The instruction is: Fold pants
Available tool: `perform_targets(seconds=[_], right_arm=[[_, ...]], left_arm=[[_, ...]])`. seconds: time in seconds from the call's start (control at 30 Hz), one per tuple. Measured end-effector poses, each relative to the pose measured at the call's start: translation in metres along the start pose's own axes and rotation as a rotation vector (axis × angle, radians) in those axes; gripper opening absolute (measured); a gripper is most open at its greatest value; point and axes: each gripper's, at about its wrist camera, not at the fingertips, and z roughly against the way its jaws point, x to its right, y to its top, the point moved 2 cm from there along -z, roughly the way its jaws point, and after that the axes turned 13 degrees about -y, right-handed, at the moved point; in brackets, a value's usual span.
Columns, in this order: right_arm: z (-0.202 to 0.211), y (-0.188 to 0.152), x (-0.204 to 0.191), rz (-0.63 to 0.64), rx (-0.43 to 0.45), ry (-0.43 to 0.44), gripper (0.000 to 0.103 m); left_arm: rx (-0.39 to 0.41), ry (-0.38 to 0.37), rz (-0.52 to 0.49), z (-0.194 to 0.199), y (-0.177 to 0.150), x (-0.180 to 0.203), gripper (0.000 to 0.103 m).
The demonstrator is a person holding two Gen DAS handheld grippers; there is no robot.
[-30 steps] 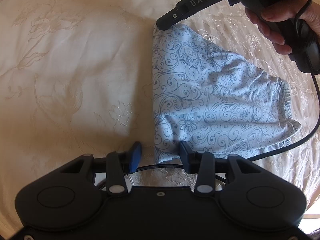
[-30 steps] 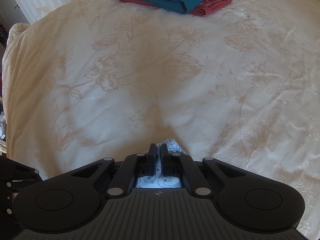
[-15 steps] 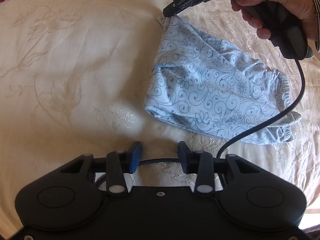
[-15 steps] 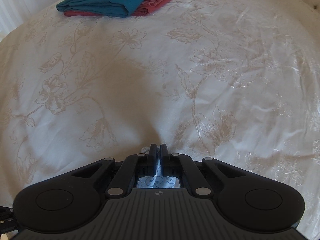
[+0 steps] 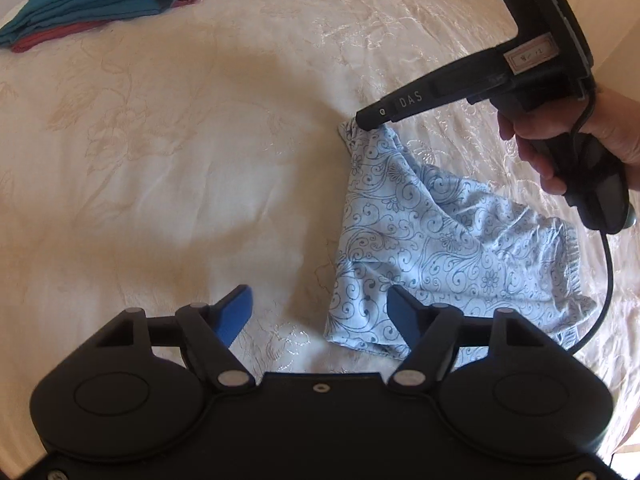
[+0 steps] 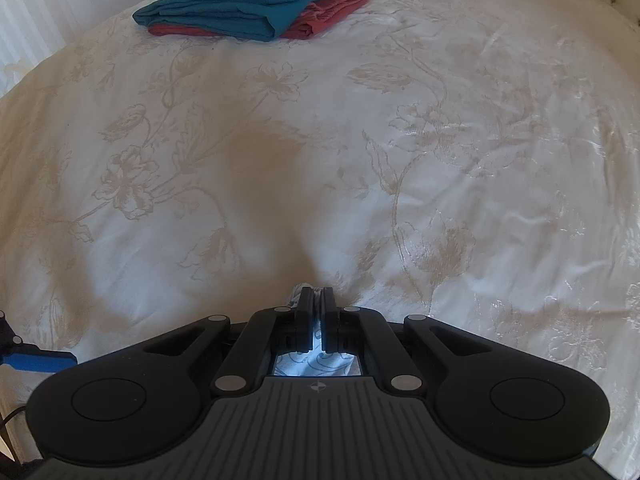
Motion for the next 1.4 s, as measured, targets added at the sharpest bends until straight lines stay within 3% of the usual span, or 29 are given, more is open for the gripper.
perform_targets(seconds=[0.03, 0.07, 0.13, 0.17, 0.2, 0.23, 0.4, 0.57, 0.67, 0.77, 0.83, 0.9, 0.97, 1.0, 1.17, 1.23, 1.27, 1.4], right_arm=[[0.0, 0.0, 0.0, -0.001, -0.001, 0.001, 0.004], [0.001, 0.0, 0.0, -0.002, -0.002, 0.002, 0.004], [0.001, 0.0, 0.001, -0.006, -0.002, 0.007, 0.004], [0.001, 0.0, 0.001, -0.006, -0.002, 0.007, 0.004], [0.001, 0.0, 0.001, -0.008, -0.002, 0.006, 0.004], [0.001, -0.001, 0.002, -0.012, -0.002, 0.004, 0.004], [-0.003, 0.001, 0.002, -0.021, -0.008, -0.002, 0.004], [-0.008, 0.003, 0.0, -0.026, -0.008, -0.037, 0.003], [-0.012, 0.003, 0.003, -0.04, -0.024, -0.007, 0.004], [-0.008, 0.003, 0.005, -0.046, -0.017, 0.0, 0.004], [0.0, 0.003, 0.008, -0.078, 0.01, 0.01, 0.004], [0.011, 0.003, 0.011, -0.112, 0.04, 0.003, 0.004], [0.018, 0.002, 0.013, -0.134, 0.059, 0.02, 0.004], [0.021, 0.003, 0.013, -0.135, 0.064, 0.045, 0.004], [0.023, 0.006, -0.011, 0.002, 0.044, 0.081, 0.004], [0.02, 0.006, -0.019, 0.035, 0.017, 0.099, 0.004], [0.018, 0.006, -0.023, 0.049, 0.004, 0.104, 0.004], [0.015, 0.0, -0.035, 0.11, -0.033, 0.131, 0.004]], left_arm=[[-0.02, -0.002, -0.023, -0.004, 0.0, 0.001, 0.049], [-0.04, -0.005, -0.035, -0.009, 0.0, 0.002, 0.026], [-0.06, 0.002, -0.055, -0.017, -0.002, 0.005, 0.022], [-0.062, -0.003, -0.066, -0.019, -0.003, 0.005, 0.018], [-0.058, -0.016, -0.074, -0.02, -0.003, 0.005, 0.007], [-0.063, -0.026, -0.075, -0.02, -0.003, 0.006, 0.004], [-0.092, -0.047, -0.083, -0.02, -0.014, 0.011, 0.003], [-0.13, -0.061, 0.002, -0.023, -0.026, 0.006, 0.0], [-0.162, -0.063, -0.018, -0.024, -0.039, 0.009, 0.0], [-0.138, -0.052, -0.016, -0.012, -0.041, 0.011, 0.001], [-0.116, -0.027, -0.035, 0.001, -0.037, 0.013, 0.009], [-0.073, -0.015, -0.05, 0.009, -0.026, 0.014, 0.034], [-0.041, -0.02, -0.071, 0.011, -0.018, 0.014, 0.051], [-0.031, -0.032, -0.077, 0.008, -0.013, 0.015, 0.054], [-0.117, -0.099, -0.09, -0.031, -0.006, 0.011, 0.051], [-0.146, -0.145, -0.078, -0.041, -0.009, 0.01, 0.03], [-0.152, -0.146, -0.073, -0.043, -0.011, 0.011, 0.024], [-0.136, -0.146, -0.02, -0.032, -0.02, 0.011, 0.017]])
